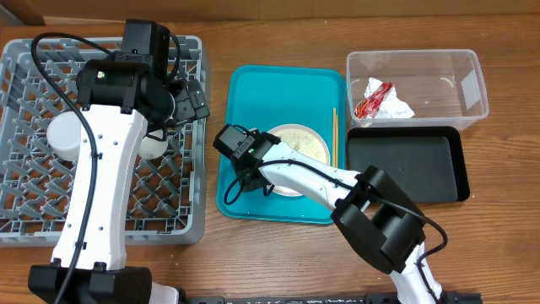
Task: Sort waste into correct bins and load items into the dishwasher
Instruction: 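Tilt the rice plate up on its edge with the right gripper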
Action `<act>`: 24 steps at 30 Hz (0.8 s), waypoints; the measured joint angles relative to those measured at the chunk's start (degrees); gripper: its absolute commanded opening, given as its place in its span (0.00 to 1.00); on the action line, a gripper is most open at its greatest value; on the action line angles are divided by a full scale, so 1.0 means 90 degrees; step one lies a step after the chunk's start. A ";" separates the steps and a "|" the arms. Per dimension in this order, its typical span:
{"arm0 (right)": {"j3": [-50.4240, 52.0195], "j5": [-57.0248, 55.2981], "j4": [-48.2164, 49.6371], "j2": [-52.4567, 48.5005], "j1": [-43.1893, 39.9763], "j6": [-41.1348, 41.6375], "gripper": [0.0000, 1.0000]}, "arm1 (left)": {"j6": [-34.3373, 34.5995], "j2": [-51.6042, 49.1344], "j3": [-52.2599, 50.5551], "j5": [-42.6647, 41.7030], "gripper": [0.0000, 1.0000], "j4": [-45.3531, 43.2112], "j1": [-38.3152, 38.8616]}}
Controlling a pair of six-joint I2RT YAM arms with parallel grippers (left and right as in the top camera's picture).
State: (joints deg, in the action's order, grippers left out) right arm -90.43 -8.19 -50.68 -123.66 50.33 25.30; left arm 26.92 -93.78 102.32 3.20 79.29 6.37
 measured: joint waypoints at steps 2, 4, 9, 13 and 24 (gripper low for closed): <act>-0.0032 -0.0083 -0.0002 0.0000 0.0000 -0.0017 0.04 | -0.0002 0.0000 0.0000 0.0000 1.00 0.0000 0.0000; -0.0068 -0.0131 -0.0041 0.0000 0.0007 -0.0049 0.04 | 0.0000 0.0000 0.0000 0.0000 1.00 0.0000 0.0000; -0.0172 -0.0143 -0.0187 -0.0012 0.0005 -0.0051 0.04 | 0.0000 0.0000 -0.0002 0.0000 1.00 0.0000 0.0000; -0.0352 -0.0172 -0.0318 -0.0090 0.0007 -0.0049 0.04 | -0.0002 0.0000 0.0000 0.0000 1.00 0.0000 0.0000; -0.0597 -0.0874 -0.0680 -0.0160 0.0007 -0.0005 0.04 | 0.0000 0.0000 0.0000 0.0000 1.00 0.0000 0.0000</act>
State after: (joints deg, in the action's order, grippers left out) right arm -95.81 -16.05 -56.80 -125.10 50.39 25.26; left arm 26.92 -93.78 102.32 3.20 79.29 6.37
